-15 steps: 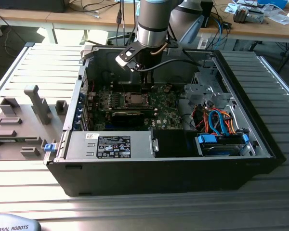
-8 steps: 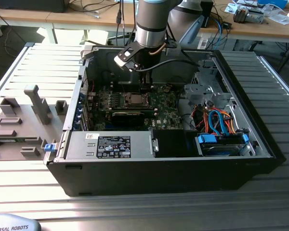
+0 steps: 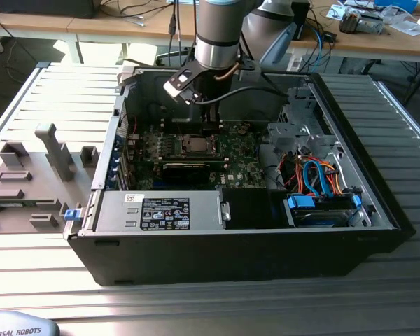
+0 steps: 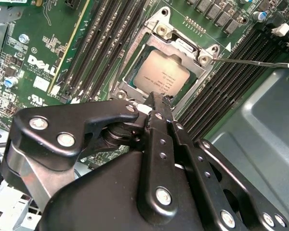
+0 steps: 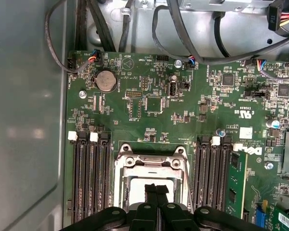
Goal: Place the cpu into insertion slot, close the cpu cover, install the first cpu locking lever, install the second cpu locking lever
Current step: 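Close the cpu cover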
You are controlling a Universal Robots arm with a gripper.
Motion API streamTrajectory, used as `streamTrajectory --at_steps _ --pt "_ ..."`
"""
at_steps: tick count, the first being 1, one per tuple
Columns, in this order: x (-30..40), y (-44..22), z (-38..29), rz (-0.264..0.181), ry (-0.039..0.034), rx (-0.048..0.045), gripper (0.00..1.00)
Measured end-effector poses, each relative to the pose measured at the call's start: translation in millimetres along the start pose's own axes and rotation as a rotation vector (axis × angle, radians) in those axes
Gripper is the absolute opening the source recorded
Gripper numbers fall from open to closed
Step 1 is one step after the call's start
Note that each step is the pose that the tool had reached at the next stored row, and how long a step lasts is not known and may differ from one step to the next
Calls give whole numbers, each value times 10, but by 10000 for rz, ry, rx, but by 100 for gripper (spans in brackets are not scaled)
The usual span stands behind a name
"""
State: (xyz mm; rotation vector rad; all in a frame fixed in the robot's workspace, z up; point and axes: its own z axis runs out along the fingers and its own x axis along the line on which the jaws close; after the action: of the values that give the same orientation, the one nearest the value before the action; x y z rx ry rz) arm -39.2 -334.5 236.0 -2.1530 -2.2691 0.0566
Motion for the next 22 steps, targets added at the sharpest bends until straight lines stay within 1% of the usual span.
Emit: streamTrajectory --at_steps 22 --pt "1 -7 55 0 0 0 11"
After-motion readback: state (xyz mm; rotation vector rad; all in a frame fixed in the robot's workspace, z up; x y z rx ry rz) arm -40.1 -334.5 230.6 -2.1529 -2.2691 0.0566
